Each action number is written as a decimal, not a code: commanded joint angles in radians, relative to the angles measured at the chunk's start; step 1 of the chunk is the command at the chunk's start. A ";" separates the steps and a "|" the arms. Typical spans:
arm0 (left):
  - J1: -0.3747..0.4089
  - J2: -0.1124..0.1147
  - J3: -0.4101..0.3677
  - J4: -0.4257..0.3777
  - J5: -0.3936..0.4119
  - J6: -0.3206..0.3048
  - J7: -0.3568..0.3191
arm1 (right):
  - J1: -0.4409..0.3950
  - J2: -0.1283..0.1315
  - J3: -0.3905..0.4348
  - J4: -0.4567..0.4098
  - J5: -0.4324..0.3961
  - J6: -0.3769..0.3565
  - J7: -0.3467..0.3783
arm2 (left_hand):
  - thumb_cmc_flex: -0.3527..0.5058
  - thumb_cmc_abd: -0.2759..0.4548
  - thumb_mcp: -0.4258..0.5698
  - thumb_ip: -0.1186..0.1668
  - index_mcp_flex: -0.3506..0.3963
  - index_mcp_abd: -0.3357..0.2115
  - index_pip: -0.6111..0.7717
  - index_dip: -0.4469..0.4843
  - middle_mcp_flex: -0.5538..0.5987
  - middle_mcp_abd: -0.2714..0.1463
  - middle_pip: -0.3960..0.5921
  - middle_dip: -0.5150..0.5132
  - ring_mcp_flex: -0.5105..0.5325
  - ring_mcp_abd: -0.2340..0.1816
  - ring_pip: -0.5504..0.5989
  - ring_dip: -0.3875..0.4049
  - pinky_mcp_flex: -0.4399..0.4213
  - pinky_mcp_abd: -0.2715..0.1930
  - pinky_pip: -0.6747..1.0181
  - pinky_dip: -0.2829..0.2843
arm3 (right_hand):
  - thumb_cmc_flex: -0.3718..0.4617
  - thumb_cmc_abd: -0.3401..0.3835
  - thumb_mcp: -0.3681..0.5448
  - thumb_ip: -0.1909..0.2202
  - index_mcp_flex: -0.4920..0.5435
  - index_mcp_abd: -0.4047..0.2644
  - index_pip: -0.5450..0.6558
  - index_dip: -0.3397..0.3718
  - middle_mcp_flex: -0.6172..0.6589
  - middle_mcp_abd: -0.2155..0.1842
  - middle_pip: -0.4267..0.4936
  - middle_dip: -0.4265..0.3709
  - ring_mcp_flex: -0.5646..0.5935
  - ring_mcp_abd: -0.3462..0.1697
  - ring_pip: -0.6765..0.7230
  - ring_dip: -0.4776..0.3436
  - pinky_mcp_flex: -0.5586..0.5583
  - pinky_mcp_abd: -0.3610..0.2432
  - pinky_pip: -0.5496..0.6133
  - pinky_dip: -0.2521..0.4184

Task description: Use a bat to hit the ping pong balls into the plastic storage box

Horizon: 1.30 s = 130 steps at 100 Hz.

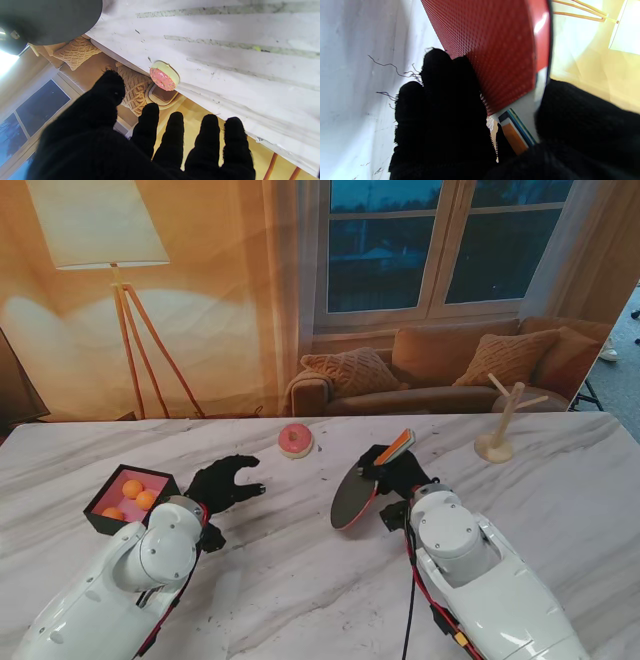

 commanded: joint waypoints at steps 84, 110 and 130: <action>0.017 -0.028 0.039 0.025 -0.043 -0.020 0.036 | 0.026 0.042 0.036 0.139 -0.120 -0.060 0.089 | -0.017 -0.014 0.041 0.016 0.015 0.017 0.041 -0.010 0.055 -0.010 0.028 0.007 0.035 0.019 0.075 0.014 0.005 0.013 0.175 -0.041 | -0.168 -0.229 0.247 0.143 -0.401 0.020 -0.248 -0.109 -0.471 -0.204 -0.053 -0.048 -0.354 -0.117 -0.242 0.024 -0.191 -0.013 -0.142 0.108; 0.020 -0.026 0.037 0.018 -0.050 -0.014 0.023 | 0.022 0.046 0.056 0.143 -0.125 -0.062 0.099 | -0.013 -0.010 0.040 0.016 0.038 0.024 0.076 0.011 0.068 -0.001 0.030 0.012 0.053 0.057 0.114 0.044 0.024 0.021 0.241 -0.021 | -0.285 -0.306 0.224 0.111 -0.589 0.051 -0.325 -0.150 -0.651 -0.186 -0.104 -0.056 -0.448 -0.117 -0.295 0.019 -0.244 -0.006 -0.190 0.114; 0.022 -0.025 0.034 0.014 -0.051 -0.015 0.019 | 0.021 0.054 0.068 0.138 -0.130 -0.061 0.125 | -0.014 -0.009 0.037 0.016 0.041 0.023 0.084 0.017 0.070 -0.002 0.028 0.012 0.051 0.061 0.122 0.049 0.024 0.024 0.253 -0.025 | -0.325 -0.291 0.198 0.109 -0.685 0.018 -0.372 -0.173 -0.777 -0.200 -0.149 -0.090 -0.532 -0.127 -0.353 0.009 -0.288 -0.007 -0.256 0.124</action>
